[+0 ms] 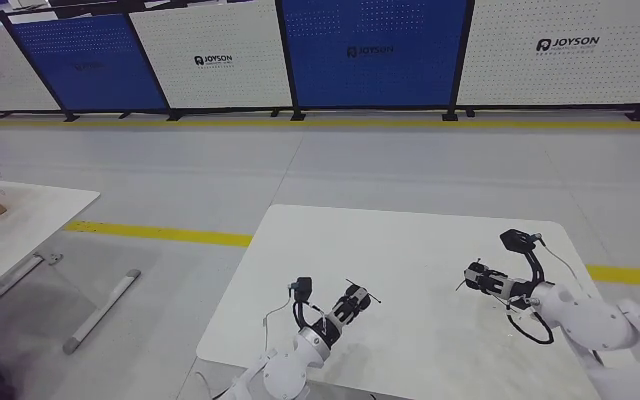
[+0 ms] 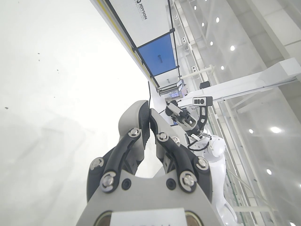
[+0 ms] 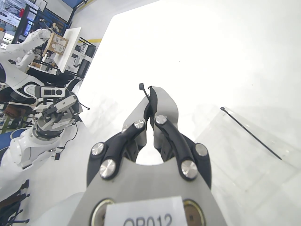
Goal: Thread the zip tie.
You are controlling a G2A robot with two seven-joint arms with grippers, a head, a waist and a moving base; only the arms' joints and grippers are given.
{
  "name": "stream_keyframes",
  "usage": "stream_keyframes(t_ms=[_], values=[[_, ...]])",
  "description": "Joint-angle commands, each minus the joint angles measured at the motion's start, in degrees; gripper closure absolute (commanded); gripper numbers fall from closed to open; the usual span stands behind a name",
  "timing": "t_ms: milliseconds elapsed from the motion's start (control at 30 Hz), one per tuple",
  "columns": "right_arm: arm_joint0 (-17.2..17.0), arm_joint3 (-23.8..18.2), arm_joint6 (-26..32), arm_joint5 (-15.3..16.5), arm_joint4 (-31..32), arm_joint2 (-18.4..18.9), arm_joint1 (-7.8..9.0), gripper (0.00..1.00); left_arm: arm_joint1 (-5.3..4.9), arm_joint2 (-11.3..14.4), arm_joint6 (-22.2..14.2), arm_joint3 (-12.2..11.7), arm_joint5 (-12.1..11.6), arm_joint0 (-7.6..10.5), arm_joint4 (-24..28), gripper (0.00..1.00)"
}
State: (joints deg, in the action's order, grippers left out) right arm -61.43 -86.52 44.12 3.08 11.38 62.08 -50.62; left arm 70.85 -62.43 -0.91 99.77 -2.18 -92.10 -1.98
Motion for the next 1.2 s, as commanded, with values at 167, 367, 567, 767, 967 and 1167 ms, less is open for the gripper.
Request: stream_keyframes(t_ms=[167, 367, 567, 767, 967, 1167], values=[[0.0, 0.0, 0.0, 0.0, 0.0, 0.0, 0.0, 1.0, -0.01, 0.0, 0.0, 0.0, 0.0, -0.03, 0.0, 1.0], [0.0, 0.0, 0.0, 0.0, 0.0, 0.0, 0.0, 1.0, 0.1, 0.0, 1.1, 0.2, -0.5, 0.2, 0.2, 1.0], [0.0, 0.0, 0.0, 0.0, 0.0, 0.0, 0.0, 1.0, 0.85, 1.8, 11.8, -1.7, -3.0, 0.37, -5.4, 1.0], [0.0, 0.0, 0.0, 0.0, 0.0, 0.0, 0.0, 1.0, 0.91, 2.1, 11.9, -1.9, -3.1, 0.43, -5.3, 1.0], [0.0, 0.0, 0.0, 0.0, 0.0, 0.0, 0.0, 1.0, 0.91, 2.1, 11.9, -1.9, -3.1, 0.43, -5.3, 1.0], [-0.8, -0.5, -1.8, 0.1, 0.3, -0.5, -0.2, 1.0, 0.91, 2.1, 11.9, -1.9, -3.1, 0.43, -5.3, 1.0]])
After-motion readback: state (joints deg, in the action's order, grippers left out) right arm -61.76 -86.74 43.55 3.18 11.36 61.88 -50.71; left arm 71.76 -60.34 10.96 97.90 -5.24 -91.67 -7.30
